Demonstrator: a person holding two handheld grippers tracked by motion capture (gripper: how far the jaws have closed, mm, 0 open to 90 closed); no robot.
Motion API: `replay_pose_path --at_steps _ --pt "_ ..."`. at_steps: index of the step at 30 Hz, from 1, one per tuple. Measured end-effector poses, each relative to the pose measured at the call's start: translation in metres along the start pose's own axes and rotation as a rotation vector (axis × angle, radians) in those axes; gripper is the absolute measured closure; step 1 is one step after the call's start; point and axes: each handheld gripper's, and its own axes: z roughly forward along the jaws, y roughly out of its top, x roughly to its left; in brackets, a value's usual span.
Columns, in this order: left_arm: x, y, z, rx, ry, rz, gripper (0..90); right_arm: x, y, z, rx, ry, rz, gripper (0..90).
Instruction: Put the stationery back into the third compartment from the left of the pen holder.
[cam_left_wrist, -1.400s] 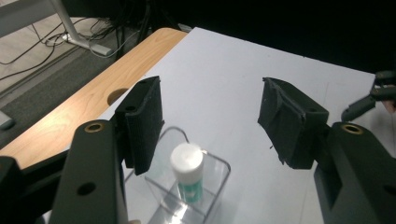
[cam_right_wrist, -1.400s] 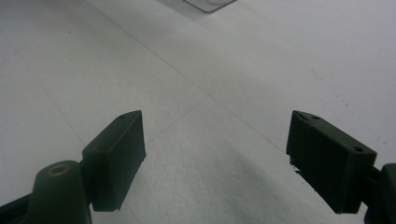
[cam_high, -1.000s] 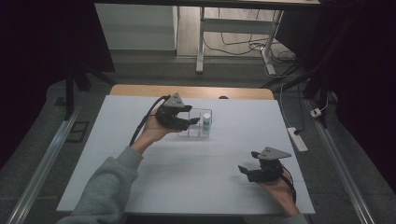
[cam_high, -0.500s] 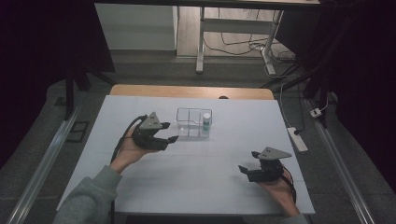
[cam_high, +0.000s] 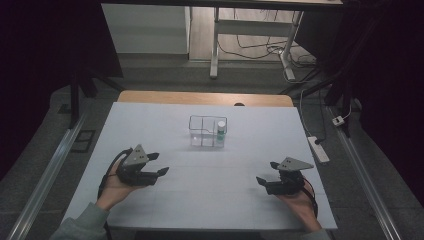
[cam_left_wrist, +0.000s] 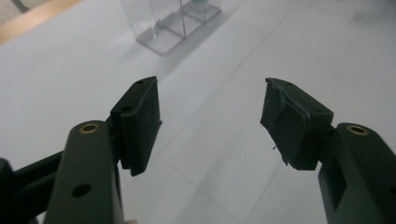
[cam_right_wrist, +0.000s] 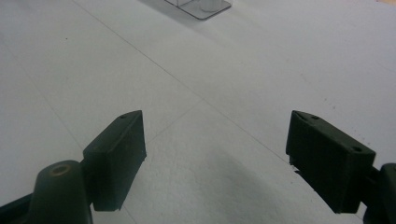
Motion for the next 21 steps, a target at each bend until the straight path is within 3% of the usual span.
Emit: replay_pose_path --at_steps 5,11,21 --pt "0.002 -0.024 -0.003 0.013 0.014 -0.047 36.6 0.0 0.0 0.0 -0.003 -0.001 -0.001 19.0" --pt "0.005 -0.043 -0.005 0.038 0.048 -0.054 36.2 -0.001 0.0 -0.001 -0.006 -0.001 0.001 19.1" --pt "0.014 -0.043 -0.003 0.027 0.043 -0.077 35.3 0.001 -0.001 -0.001 -0.004 0.021 -0.026 19.4"
